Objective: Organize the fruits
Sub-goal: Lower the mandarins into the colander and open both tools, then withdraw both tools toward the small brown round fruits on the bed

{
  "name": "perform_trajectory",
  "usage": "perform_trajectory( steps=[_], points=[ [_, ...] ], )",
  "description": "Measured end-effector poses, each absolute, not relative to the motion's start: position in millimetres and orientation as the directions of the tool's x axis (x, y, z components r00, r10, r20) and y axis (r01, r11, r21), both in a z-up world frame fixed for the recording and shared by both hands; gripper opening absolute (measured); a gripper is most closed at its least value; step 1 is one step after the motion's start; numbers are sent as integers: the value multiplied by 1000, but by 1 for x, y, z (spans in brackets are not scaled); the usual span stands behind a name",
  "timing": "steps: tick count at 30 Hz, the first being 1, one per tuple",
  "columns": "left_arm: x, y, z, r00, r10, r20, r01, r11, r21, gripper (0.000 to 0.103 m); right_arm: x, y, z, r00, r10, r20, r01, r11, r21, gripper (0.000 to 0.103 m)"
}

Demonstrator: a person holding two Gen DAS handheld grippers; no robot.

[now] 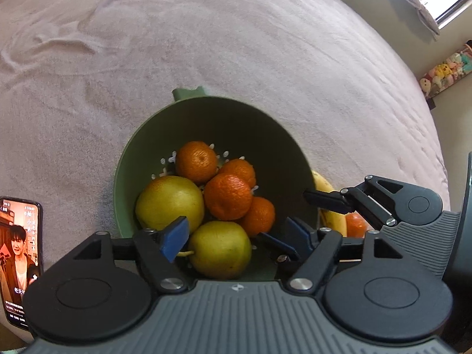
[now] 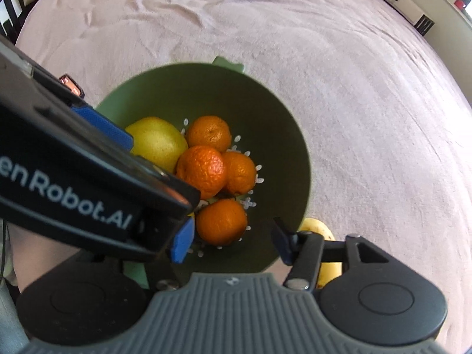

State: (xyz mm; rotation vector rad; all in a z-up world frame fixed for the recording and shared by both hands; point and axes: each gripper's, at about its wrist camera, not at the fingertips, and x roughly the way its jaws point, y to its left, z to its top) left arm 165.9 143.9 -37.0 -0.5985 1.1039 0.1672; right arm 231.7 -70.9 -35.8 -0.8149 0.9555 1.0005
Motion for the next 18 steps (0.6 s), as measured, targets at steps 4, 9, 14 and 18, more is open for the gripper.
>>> perform_trajectory(
  steps=[4,9,14,18],
  points=[
    [163,137,-29,486,-174,-856,-385,837,-388,89,225,-77,-28,264,328,-907,-923,358,-139,64],
    [161,127,-22,509,-187,-840,-338,855,-395,89,219,-89,-15,303,356,-884,-897,421,-138,68],
    [158,112,-15,531,-183,-827,-275,886,-373,89,211,-106,-1,344,382,-858,-860,495,-124,68],
    [154,98,-6,562,-172,-809,-216,914,-344,89,204,-124,10,382,399,-833,-817,567,-103,73]
  ],
)
